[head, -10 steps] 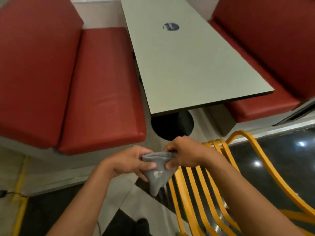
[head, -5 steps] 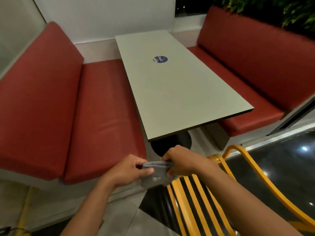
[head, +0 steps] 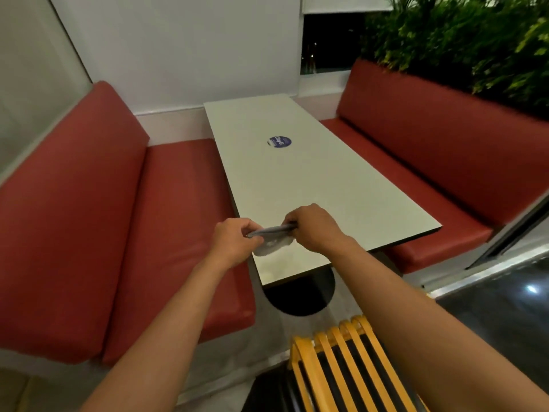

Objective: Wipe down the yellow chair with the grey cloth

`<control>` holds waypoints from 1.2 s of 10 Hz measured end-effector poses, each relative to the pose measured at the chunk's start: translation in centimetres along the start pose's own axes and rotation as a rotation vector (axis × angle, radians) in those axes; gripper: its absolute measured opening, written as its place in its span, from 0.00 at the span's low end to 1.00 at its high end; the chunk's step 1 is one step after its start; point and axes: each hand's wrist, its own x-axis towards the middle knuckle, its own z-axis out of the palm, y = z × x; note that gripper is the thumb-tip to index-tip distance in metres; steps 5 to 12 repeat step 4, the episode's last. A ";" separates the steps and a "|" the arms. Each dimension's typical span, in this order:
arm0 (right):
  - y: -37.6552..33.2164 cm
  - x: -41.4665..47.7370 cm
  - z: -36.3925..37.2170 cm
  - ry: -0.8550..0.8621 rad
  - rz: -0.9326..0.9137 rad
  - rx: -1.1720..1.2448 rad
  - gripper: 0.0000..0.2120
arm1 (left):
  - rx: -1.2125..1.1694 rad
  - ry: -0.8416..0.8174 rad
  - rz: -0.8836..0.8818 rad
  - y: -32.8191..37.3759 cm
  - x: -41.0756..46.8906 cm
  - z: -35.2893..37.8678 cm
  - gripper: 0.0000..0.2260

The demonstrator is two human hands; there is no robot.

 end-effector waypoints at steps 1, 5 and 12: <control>0.9 0.0 3.0 0.017 0.047 -0.016 0.16 | 0.057 0.029 0.054 -1.7 0.3 2.8 0.09; 4.0 -5.9 8.0 -0.247 0.128 -0.114 0.24 | 0.286 -0.310 0.188 -5.1 -5.3 9.8 0.24; 4.0 -5.9 8.0 -0.247 0.128 -0.114 0.24 | 0.286 -0.310 0.188 -5.1 -5.3 9.8 0.24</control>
